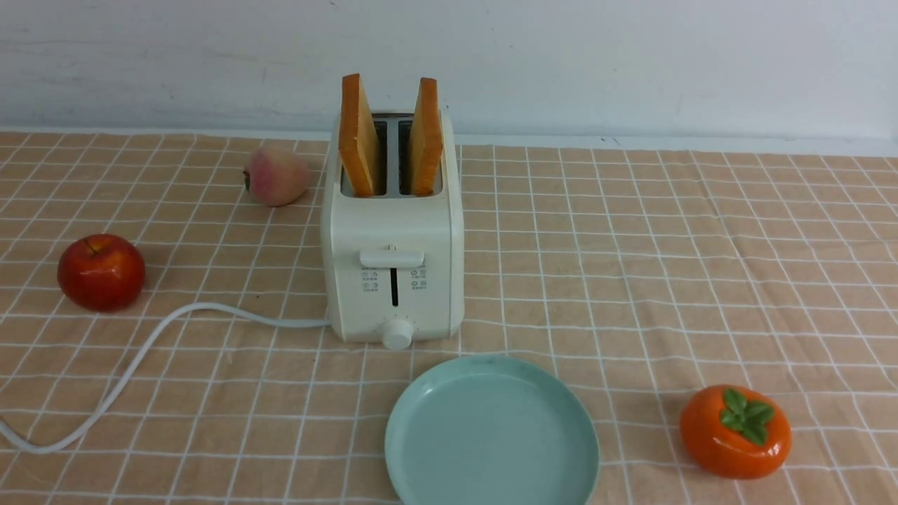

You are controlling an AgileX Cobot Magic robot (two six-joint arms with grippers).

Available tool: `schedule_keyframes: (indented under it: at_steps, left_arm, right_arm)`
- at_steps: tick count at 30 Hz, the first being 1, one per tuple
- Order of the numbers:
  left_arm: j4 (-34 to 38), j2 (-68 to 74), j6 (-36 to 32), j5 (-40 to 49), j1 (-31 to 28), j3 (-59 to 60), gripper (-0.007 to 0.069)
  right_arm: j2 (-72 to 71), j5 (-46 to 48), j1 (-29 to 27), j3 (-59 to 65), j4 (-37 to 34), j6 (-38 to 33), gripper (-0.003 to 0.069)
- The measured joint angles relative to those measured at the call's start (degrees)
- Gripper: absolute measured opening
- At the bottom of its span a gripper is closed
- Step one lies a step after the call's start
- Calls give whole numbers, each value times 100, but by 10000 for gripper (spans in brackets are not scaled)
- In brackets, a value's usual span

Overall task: Take toasted bread from bread machine on light coffee tablecloth place on plate.
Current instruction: 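Grasp the toast slice in the toaster and pull it up out of the slot with the right gripper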

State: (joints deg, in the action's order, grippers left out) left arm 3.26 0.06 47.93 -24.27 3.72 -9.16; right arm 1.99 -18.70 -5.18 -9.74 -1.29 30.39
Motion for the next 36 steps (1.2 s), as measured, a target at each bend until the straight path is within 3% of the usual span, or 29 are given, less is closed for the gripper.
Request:
schedule_keyframes:
  at_steps: [4,8,10,11,17,21,26,30,32,36]
  left_arm:
    - [-192,725,-106,801,0,-1395,237]
    - [-682,1962,-352,2764,0,-3176,237]
    - [-719,2230,-366,3441,0,-3513,237]
    - [-735,2733,-377,4466,0,-4063,237]
    - [-991,3384,-383,6148,0,-4369,237]
    - [-1057,3304,-383,6422,0,-4195,237]
    - [-1027,3104,-383,6623,0,-3799,237]
    - [-1008,3040,-383,6692,0,-3499,237]
    - [-1008,3033,-383,6692,0,-3468,237]
    - [-1008,3033,-383,6600,186,-3468,237]
  right_arm:
    - [854,646,0,-1652,68,62,240]
    - [2331,2551,0,-3950,413,62,240]
    - [2644,3054,0,-4371,483,62,240]
    - [3191,3907,0,-5042,579,4,240]
    - [4497,5128,8,-5529,616,-426,240]
    - [5216,5306,323,-5529,-59,-657,239]
    - [6189,5719,1103,-5751,-1429,-2125,239]
    - [7280,6442,1656,-6655,-2759,-3530,239]
    - [7874,6754,1889,-7267,-3119,-3835,239]
    - [8965,7076,2369,-8488,-3171,-3893,246]
